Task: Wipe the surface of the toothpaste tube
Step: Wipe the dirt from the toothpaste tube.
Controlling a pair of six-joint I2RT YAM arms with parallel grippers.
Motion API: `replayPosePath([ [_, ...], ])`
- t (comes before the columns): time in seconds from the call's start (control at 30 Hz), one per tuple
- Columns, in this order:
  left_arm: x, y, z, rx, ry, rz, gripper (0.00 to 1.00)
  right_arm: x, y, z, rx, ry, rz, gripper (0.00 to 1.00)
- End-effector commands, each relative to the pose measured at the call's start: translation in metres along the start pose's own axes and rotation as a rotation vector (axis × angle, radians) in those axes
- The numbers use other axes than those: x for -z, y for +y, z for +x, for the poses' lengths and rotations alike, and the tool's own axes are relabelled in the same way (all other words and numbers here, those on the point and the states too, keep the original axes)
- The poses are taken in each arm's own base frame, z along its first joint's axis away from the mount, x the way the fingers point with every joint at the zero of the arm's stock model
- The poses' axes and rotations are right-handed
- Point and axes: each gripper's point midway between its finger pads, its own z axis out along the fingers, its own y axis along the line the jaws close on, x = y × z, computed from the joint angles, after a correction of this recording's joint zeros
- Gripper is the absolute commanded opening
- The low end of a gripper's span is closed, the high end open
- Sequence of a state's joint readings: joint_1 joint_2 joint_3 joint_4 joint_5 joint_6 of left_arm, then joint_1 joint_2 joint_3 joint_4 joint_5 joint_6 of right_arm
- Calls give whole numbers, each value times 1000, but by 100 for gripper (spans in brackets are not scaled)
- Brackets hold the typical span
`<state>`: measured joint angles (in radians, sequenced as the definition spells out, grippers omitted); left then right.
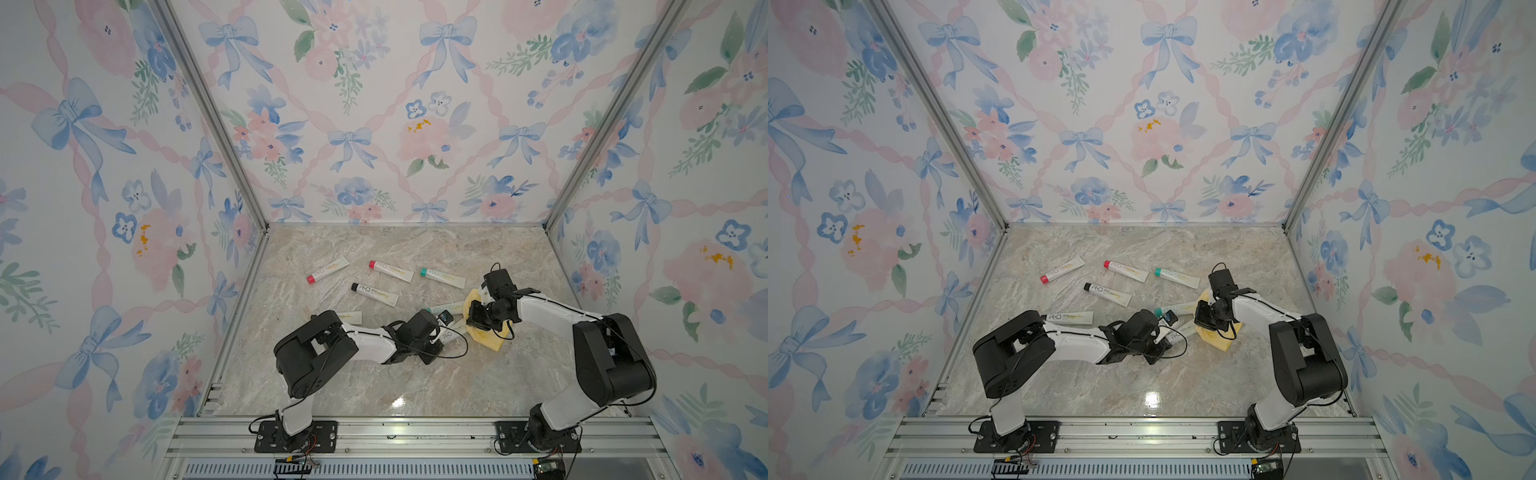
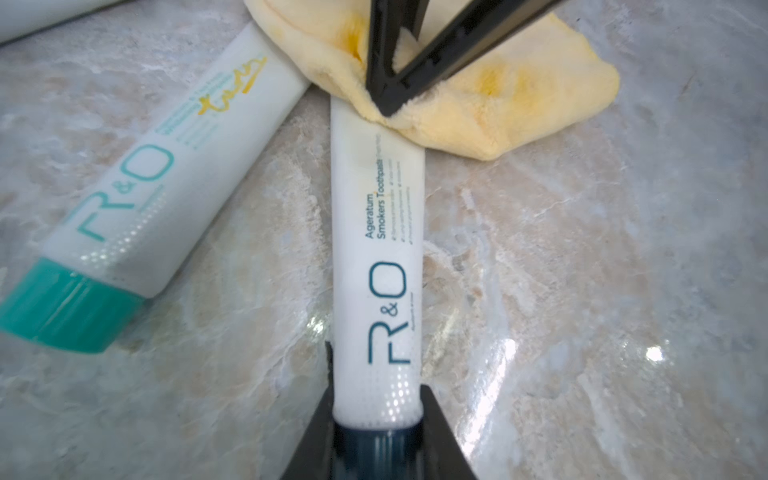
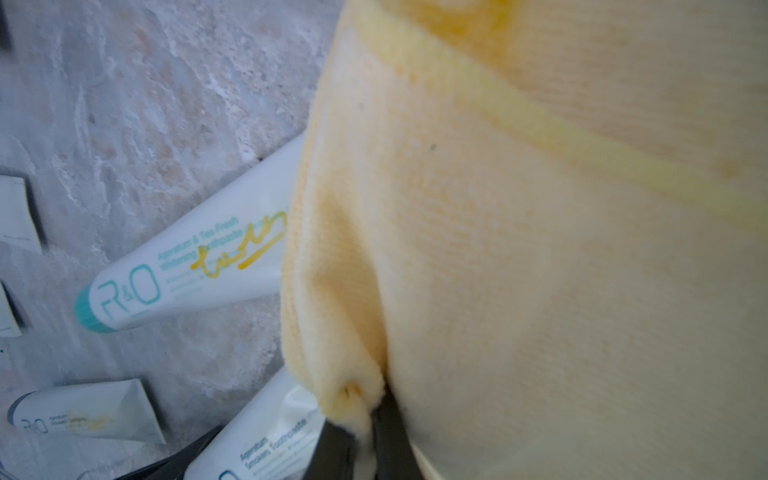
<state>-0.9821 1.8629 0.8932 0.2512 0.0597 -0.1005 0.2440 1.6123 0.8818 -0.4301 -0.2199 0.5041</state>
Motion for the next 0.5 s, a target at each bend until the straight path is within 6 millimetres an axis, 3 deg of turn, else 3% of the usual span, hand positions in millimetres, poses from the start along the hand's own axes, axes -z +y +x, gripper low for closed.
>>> replayPosePath([
  [0.0,-8,-13,61,-11,198,51,14,-2,-30,6,-4,22,130,10],
  [0.13,-9,-13,61,-11,198,50,14,-2,-22,10,4,28,111,10],
  [0.47,-9,-12,60,-11,196,44,14,-8,35,48,84,107,-16,10],
])
